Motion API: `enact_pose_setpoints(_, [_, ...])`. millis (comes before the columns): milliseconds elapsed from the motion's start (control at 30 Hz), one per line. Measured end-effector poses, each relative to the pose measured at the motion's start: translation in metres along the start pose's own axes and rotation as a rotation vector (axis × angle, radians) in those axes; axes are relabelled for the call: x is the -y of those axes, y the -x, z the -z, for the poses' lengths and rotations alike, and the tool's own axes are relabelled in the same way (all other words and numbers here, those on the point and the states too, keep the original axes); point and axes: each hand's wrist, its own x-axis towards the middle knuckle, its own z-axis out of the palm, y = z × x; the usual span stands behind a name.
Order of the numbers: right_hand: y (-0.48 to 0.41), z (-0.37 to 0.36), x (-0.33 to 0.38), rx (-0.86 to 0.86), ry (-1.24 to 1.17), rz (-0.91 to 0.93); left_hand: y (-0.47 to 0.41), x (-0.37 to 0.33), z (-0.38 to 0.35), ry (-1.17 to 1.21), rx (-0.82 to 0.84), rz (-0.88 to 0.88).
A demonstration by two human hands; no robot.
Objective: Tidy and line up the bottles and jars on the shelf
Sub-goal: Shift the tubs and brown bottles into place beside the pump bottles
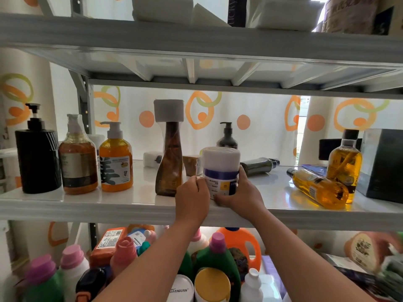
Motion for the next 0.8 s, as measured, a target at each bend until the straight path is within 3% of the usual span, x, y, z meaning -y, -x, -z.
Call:
enact_pose_setpoints(567, [0.0, -0.008, -0.001, -0.081, 0.043, -0.001, 0.001, 0.002, 0.003, 0.041, 0.094, -0.014])
enact_pose_setpoints(800, [-0.003, 0.004, -0.006, -0.126, 0.007, -0.08, -0.003, -0.008, -0.008, 0.08, 0.225, 0.03])
